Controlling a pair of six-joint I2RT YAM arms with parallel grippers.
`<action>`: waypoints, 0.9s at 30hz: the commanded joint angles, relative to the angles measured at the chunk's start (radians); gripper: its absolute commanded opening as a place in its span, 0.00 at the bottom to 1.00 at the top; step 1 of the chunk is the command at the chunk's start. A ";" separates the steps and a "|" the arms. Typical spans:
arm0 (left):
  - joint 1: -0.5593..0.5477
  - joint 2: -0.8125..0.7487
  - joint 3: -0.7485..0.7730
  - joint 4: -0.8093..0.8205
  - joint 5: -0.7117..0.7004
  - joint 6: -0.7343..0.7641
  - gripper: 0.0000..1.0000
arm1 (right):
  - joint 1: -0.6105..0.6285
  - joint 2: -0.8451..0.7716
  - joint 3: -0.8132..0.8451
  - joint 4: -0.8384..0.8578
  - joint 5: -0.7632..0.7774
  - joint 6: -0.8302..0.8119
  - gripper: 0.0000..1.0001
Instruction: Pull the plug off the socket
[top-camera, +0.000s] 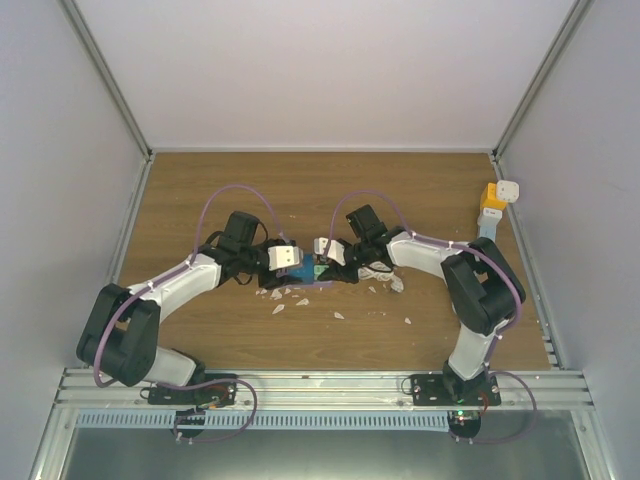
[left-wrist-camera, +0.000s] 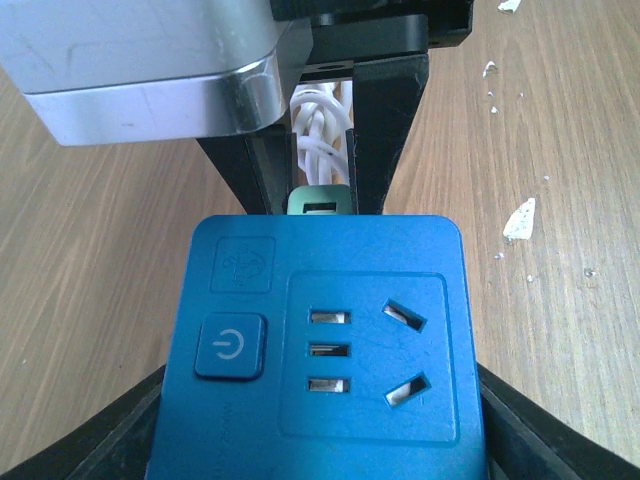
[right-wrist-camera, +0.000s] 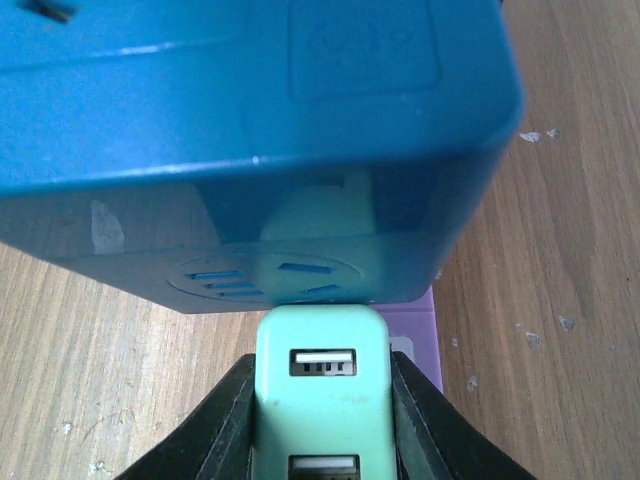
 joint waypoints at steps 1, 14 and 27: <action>-0.015 -0.002 0.039 0.071 0.137 -0.010 0.36 | 0.004 0.067 -0.020 -0.047 0.134 0.017 0.01; 0.157 -0.043 0.140 -0.144 0.140 0.069 0.37 | 0.003 0.064 -0.014 -0.049 0.125 0.019 0.01; 0.466 0.063 0.511 -0.496 -0.020 0.367 0.40 | 0.003 0.050 -0.019 -0.038 0.121 0.051 0.01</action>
